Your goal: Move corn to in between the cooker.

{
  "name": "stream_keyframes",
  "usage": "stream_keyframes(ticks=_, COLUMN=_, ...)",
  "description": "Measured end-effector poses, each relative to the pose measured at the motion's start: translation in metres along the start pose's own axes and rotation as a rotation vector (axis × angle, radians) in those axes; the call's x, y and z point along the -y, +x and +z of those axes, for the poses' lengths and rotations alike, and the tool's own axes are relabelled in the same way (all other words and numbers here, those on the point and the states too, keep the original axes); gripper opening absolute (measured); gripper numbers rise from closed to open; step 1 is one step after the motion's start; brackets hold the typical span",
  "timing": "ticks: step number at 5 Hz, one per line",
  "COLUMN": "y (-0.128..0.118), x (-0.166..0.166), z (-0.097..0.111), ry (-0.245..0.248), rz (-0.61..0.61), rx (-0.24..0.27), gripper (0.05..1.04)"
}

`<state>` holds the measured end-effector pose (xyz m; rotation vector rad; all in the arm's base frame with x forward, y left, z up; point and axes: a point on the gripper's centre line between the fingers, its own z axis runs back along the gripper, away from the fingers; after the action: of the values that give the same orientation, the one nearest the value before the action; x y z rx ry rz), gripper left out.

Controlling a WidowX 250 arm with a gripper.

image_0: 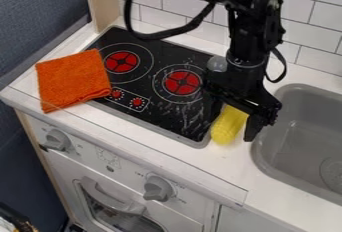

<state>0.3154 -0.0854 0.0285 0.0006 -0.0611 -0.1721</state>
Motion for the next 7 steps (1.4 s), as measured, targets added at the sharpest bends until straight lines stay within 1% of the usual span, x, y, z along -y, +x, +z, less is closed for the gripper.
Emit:
stream_keyframes(ticks=1, y=0.0, x=-0.001, z=-0.005, ry=0.011, rz=0.003, rx=-0.016, gripper=0.997)
stream_keyframes(ticks=2, y=0.0, x=-0.004, z=-0.015, ry=0.033, rz=0.0, rx=-0.038, gripper=0.938)
stream_keyframes(ticks=3, y=0.002, x=0.0, z=-0.02, ry=0.084, rz=-0.023, rx=-0.03, gripper=0.674)
stream_keyframes(ticks=4, y=0.003, x=0.002, z=-0.021, ry=0.082, rz=-0.026, rx=-0.016, gripper=0.642)
stream_keyframes(ticks=5, y=0.001, x=-0.002, z=-0.019, ry=0.069, rz=-0.023, rx=-0.012, gripper=0.642)
stream_keyframes(ticks=6, y=0.001, x=-0.01, z=0.004, ry=0.053, rz=-0.01, rx=0.031, gripper=0.642)
stream_keyframes(ticks=7, y=0.002, x=-0.026, z=0.037, ry=0.05, rz=0.018, rx=0.096, gripper=0.642)
